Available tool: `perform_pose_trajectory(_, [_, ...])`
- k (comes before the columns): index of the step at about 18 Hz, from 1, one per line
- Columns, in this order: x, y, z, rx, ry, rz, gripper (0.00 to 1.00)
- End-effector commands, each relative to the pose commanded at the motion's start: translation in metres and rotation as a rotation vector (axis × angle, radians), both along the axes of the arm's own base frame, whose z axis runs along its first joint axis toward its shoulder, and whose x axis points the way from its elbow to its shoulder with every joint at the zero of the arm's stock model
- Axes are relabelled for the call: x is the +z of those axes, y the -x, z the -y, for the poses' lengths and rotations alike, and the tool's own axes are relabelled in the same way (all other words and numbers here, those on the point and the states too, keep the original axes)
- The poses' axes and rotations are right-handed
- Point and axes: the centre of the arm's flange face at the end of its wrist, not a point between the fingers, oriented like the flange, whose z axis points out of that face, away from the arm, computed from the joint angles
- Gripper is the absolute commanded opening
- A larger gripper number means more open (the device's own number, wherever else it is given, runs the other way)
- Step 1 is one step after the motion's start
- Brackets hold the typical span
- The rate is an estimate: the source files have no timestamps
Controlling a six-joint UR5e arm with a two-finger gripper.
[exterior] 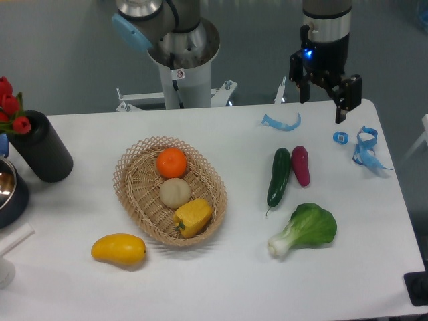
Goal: Pick up the yellow pepper from the basket
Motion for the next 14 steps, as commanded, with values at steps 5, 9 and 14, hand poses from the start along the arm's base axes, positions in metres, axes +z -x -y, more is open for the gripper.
perform_pose_trajectory(5, [-0.005, -0.002, -0.001, 0.004, 0.004, 0.007, 1.0])
perform_pose_trajectory(9, [-0.013, -0.003, -0.001, 0.003, 0.006, 0.025, 1.0])
perform_pose_trajectory(14, [-0.03, -0.01, -0.005, 0.022, -0.056, 0.082, 1.0])
